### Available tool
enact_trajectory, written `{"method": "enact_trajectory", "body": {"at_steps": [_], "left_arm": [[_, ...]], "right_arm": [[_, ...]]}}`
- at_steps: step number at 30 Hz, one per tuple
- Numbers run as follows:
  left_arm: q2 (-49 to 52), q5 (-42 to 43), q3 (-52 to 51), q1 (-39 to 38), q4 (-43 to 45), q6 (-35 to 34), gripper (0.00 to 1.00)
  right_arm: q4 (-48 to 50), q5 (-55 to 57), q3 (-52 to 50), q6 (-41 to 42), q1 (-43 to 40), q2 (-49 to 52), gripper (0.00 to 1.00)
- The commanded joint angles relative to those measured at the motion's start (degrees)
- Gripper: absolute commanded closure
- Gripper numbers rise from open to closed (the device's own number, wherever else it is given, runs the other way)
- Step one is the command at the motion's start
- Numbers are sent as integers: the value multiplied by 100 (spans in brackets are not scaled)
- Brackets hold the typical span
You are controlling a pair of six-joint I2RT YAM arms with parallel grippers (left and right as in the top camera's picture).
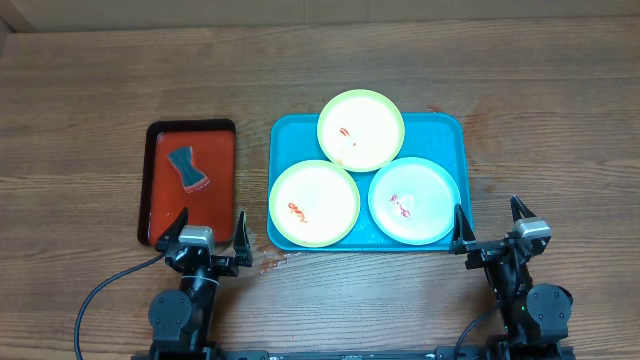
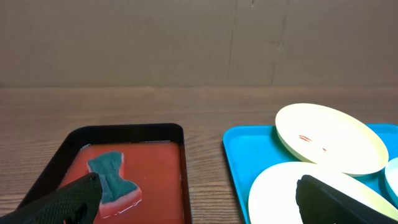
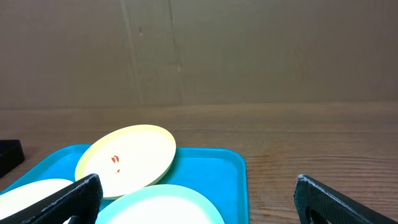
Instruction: Clean dirty plates on tray and stack at the side
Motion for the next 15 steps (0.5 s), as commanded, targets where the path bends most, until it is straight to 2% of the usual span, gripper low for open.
{"method": "enact_trajectory", "body": {"at_steps": [1, 7, 9, 12, 15], "left_arm": [[-57, -39, -33, -48, 0, 94, 0], [-57, -79, -33, -48, 17, 149, 0], [-57, 299, -33, -52, 184, -76, 0], [-57, 518, -33, -33, 949, 11, 0], [-57, 179, -22, 33, 1912, 264, 0]], "right_arm": [[17, 57, -57, -4, 22, -46, 0], [17, 59, -57, -2, 22, -46, 0], [17, 57, -57, -2, 22, -46, 0], [17, 57, -57, -4, 22, -46, 0], [17, 57, -57, -2, 22, -46, 0]]}}
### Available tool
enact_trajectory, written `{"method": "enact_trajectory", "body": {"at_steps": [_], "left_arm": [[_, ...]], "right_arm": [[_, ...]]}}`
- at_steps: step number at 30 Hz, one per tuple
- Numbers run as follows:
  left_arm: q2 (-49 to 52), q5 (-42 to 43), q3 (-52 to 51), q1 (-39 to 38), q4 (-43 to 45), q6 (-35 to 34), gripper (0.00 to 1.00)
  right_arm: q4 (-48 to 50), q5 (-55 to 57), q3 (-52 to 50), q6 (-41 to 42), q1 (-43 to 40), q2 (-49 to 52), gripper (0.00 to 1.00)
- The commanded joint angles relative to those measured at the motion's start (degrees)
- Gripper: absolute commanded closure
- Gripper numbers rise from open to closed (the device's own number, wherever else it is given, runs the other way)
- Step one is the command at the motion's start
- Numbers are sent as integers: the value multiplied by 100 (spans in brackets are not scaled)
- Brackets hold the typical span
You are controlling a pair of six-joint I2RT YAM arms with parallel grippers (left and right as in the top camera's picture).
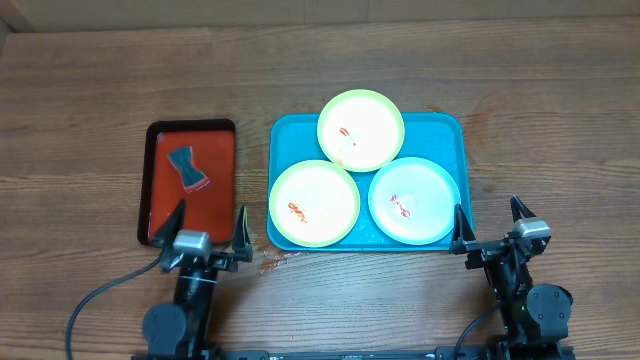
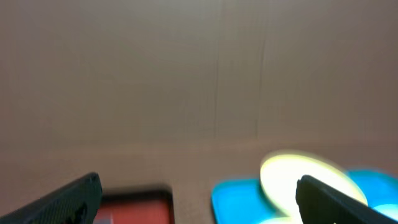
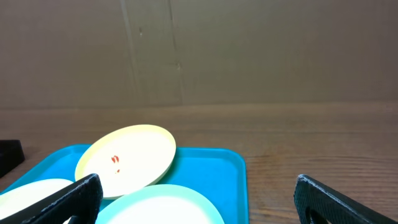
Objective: Clean dirty plates on tray and stack at the side
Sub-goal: 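Reach the left gripper into the red tray and grasp the sponge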
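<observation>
A blue tray (image 1: pixel 448 130) holds three plates with red smears: a yellow-green one at the back (image 1: pixel 361 129), a second yellow-green one at front left (image 1: pixel 314 203), a pale teal one at front right (image 1: pixel 414 200). A grey-blue sponge (image 1: pixel 187 168) lies in a red tray with a black rim (image 1: pixel 192 127). My left gripper (image 1: pixel 206 223) stands open at that tray's near edge, holding nothing. My right gripper (image 1: pixel 490 218) stands open off the blue tray's near right corner, also holding nothing. The left wrist view is blurred; its fingertips (image 2: pixel 74 193) stand wide apart.
The wooden table (image 1: pixel 90 90) runs bare on all sides of the two trays. A small wet patch (image 1: pixel 272 262) marks the wood between the trays near the front. A brown wall (image 3: pixel 249 50) backs the table.
The left gripper has risen and tilted up a little: its wrist view now shows mostly wall, blurred, with the trays low in frame. The right arm has not moved.
</observation>
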Motion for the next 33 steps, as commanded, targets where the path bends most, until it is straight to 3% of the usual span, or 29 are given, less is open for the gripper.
{"method": "enact_trajectory", "body": {"at_steps": [1, 5, 9, 12, 15, 19, 22, 26, 29, 33], "left_arm": [[-57, -269, 33, 57, 879, 238, 0], [44, -584, 625, 186, 822, 310, 0], [944, -728, 2000, 391, -892, 343, 0], [2142, -282, 3130, 435, -1985, 450, 0], [3093, 361, 3689, 428, -2072, 433, 0], [4177, 122, 4162, 503, -1873, 625, 0], [5215, -793, 5042, 669, -2894, -413, 0], [6284, -719, 5864, 811, -3932, -728, 0], [6854, -1307, 5930, 844, -4199, -778, 0], [7667, -2022, 5930, 1051, -4406, -2083, 0]], "right_arm": [[17, 55, -57, -2, 22, -46, 0], [17, 55, -57, -2, 22, -46, 0], [17, 55, -57, -2, 22, -46, 0], [17, 55, -57, 0, 22, -46, 0], [17, 55, -57, 0, 22, -46, 0], [17, 55, -57, -2, 22, -46, 0], [17, 55, -57, 0, 22, -46, 0], [17, 55, -57, 0, 22, -46, 0], [17, 55, -57, -2, 22, -46, 0], [17, 55, -57, 0, 22, -46, 0]]}}
